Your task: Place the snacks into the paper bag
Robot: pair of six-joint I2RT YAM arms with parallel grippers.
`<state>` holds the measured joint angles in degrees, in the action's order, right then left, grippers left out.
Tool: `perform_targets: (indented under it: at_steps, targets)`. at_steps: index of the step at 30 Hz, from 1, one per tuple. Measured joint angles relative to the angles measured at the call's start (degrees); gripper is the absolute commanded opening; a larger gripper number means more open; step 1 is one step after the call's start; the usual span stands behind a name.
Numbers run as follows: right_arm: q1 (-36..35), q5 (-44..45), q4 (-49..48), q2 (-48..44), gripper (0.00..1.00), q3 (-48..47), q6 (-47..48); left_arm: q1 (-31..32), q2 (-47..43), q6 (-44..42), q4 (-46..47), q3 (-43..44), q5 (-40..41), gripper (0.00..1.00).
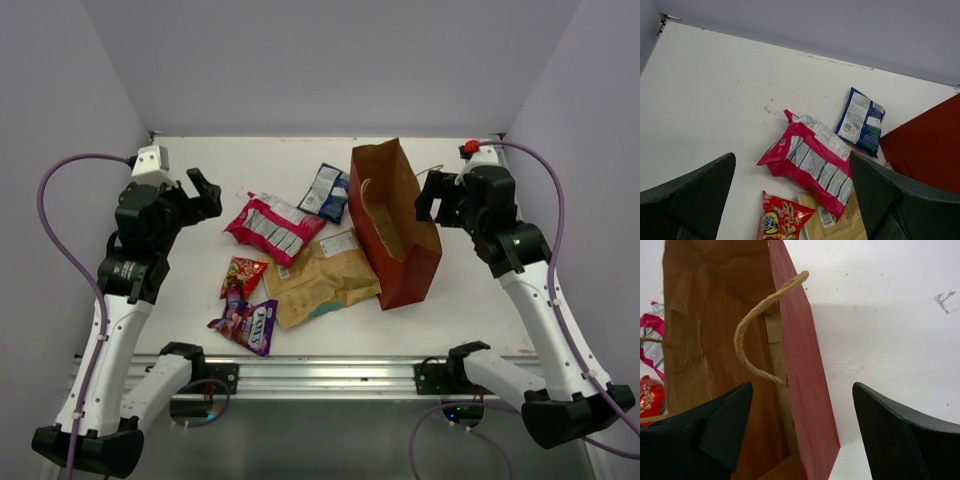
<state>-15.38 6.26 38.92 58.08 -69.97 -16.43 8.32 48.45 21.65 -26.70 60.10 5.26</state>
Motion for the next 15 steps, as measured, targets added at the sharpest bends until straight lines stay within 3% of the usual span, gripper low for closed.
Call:
perform_targets:
  at_steps: [6,8,9,10,15]
  targets:
    - [0.0,-0.9,-0.3,2.0,0.69,2.0,0.0,0.0,-0.3,-0.3,0.0,0.0,0.5,1.0]
    - [0.0,-1.0,-0.5,2.8,0.42,2.4,-0.1,0.0,-0.2,-0.3,0.0,0.0,0.6,1.0]
    - [0.0,-1.1,-0.5,3.1,0.42,2.5,0.2,0.0,-0.1,-0.3,0.0,-0.1,0.6,1.0]
    - [0.0,-1.0,-0.4,3.3,0.31,2.6,-0.2,0.0,0.0,-0.3,0.0,-0.2,0.7,1.0]
    - [0.0,-0.6,-0.4,4.5,0.07,3.0,0.5,0.0,0.2,-0.5,-0.1,-1.5,0.8,1.0]
